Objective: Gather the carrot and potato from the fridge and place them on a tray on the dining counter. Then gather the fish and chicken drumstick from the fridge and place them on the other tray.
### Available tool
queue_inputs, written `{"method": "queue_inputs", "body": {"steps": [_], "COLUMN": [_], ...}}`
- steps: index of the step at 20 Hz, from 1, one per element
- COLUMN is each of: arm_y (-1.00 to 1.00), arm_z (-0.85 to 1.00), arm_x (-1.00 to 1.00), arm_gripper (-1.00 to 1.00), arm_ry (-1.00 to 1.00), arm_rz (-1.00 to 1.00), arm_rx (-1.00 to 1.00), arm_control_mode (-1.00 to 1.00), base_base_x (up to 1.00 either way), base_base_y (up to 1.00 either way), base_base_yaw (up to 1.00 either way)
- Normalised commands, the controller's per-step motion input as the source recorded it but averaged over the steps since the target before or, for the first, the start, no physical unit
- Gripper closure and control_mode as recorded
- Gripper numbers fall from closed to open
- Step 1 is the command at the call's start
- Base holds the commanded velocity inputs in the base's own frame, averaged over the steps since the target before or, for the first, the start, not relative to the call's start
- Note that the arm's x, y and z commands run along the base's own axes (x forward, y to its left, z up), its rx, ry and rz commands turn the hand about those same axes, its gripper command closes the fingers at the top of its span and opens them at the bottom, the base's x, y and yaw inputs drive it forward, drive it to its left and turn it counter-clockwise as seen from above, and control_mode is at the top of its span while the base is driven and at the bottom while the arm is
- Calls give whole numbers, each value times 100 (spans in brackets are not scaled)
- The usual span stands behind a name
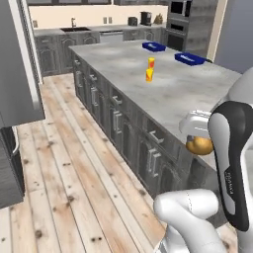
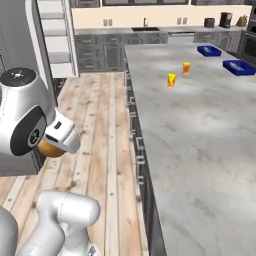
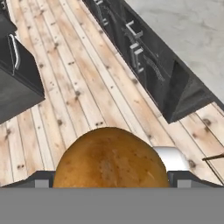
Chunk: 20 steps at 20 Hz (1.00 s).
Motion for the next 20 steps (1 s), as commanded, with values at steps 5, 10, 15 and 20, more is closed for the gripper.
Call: {"method": "queue_inputs", "body": {"steps": [5,10,15,20], "arm_y": [0,0,0,0], "arm_z": [0,0,0,0], "arm_x": [0,0,0,0], "arm_gripper": [100,100,100,100], "arm_ry": [0,0,0,0], "arm_rz": [0,0,0,0], "arm_rx": [0,0,0,0], "arm_control_mode": [100,100,100,100], "base_base_x": [-100,-100,-78,-19], "base_base_y": [-55,-61,-81,-100], "base_base_yaw": [-16,-15,-11,-2]}}
